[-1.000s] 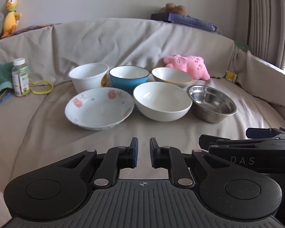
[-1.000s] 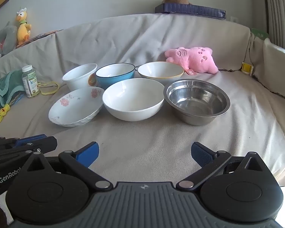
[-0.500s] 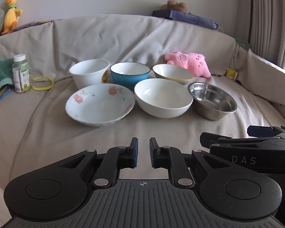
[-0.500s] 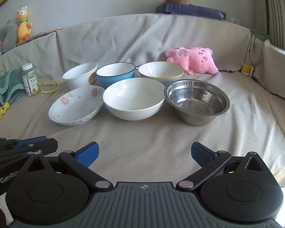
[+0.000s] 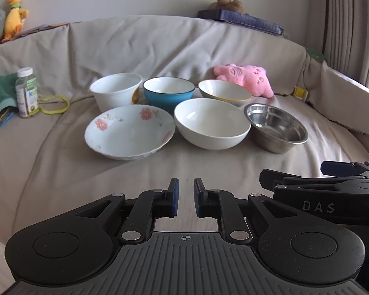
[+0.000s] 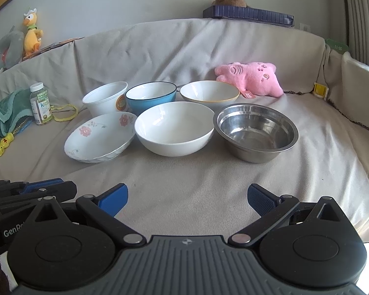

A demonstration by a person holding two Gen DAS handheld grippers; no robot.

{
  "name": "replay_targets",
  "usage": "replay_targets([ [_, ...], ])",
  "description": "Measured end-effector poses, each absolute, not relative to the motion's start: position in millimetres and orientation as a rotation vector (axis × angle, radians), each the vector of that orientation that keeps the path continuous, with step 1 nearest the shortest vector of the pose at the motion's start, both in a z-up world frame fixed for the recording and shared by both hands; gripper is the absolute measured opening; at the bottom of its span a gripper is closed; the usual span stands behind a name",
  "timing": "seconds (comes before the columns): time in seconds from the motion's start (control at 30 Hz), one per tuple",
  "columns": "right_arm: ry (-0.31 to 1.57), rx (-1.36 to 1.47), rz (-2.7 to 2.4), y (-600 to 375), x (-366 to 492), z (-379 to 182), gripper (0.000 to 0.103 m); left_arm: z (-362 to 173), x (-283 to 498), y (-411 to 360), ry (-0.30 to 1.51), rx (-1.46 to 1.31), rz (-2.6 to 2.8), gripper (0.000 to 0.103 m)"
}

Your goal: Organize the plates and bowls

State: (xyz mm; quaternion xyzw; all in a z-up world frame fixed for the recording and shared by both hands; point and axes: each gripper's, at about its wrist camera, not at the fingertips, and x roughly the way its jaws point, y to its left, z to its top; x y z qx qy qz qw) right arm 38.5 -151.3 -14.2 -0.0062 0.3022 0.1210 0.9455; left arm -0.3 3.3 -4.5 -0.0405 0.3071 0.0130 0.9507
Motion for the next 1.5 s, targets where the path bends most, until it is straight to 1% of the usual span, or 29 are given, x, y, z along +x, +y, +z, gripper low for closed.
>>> replay_targets([
  [0.7, 0.649, -0.005, 0.254, -149.0, 52.4, -27.5, 0.103, -14.4, 13.4, 8.6, 0.657, -0.088, 0.025, 0.015],
  [1.5, 0.629, -0.002, 0.257, -151.7, 50.8, -25.8, 0.103, -12.6, 16.3, 11.4, 0.629, -0.091, 0.030, 0.015],
])
